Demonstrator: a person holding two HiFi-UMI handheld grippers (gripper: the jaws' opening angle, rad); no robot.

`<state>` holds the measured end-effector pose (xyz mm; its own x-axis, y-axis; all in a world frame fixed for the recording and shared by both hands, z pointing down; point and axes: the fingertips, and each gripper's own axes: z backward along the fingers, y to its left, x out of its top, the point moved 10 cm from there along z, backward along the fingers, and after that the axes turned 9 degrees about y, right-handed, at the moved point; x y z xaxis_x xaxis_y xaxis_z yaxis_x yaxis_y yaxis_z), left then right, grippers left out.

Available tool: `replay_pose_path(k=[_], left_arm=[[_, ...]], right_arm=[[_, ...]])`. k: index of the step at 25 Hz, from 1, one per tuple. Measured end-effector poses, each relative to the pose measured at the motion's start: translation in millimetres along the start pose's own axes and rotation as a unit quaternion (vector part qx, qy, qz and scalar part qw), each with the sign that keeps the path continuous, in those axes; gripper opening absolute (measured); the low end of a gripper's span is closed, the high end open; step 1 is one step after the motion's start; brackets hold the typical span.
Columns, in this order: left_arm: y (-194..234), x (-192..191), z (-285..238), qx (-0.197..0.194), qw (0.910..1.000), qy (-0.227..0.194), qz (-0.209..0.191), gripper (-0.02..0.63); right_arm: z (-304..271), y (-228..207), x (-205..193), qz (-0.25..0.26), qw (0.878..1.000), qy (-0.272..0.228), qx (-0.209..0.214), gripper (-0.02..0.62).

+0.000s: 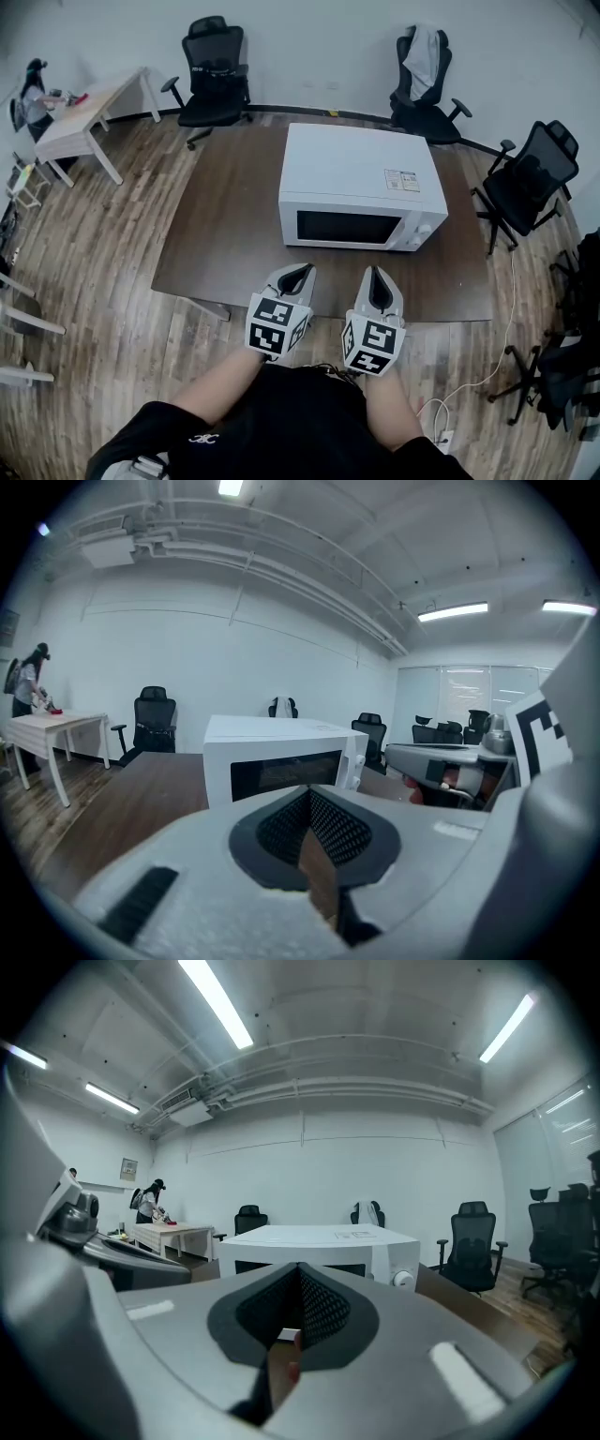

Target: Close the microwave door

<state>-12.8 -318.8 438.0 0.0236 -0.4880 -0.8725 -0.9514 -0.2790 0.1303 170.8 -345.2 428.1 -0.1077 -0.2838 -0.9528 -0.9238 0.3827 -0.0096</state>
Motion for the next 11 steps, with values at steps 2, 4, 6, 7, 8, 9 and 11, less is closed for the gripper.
replay_pose_path(k=[2, 4, 6, 7, 8, 9, 11], left_arm=[[0.2, 0.3, 1.1, 0.001, 1.0000, -0.001, 0.002, 0.008], [0.1, 0.3, 1.4, 0.001, 1.0000, -0.001, 0.002, 0.008], [0.1, 0.2, 0.2, 0.001, 1.0000, 0.000, 0.002, 0.008], [0.2, 0.1, -0.8, 0.000, 1.0000, 0.001, 0.002, 0.008], [0.2, 0.0, -1.8, 0.000, 1.0000, 0.001, 0.002, 0.008], [0.2, -0.2, -2.7, -0.001, 1.0000, 0.001, 0.002, 0.008], [0.2, -0.7, -4.5, -0.002, 1.0000, 0.001, 0.003, 0.008]], right_arm=[[0.7, 1.7, -0.7, 0.000, 1.000, 0.003, 0.003, 0.006], [0.9, 1.8, -1.6, -0.002, 1.000, 0.006, 0.005, 0.006], [-0.7, 0.9, -3.3, -0.003, 1.000, 0.009, 0.005, 0.007], [-1.9, 0.4, -4.1, -0.004, 1.000, 0.011, 0.005, 0.006], [-3.1, -0.1, -5.0, -0.004, 1.000, 0.013, 0.005, 0.006], [-4.1, -0.6, -5.7, -0.005, 1.000, 0.014, 0.005, 0.006], [-5.7, -1.5, -7.3, -0.005, 1.000, 0.016, 0.004, 0.006]])
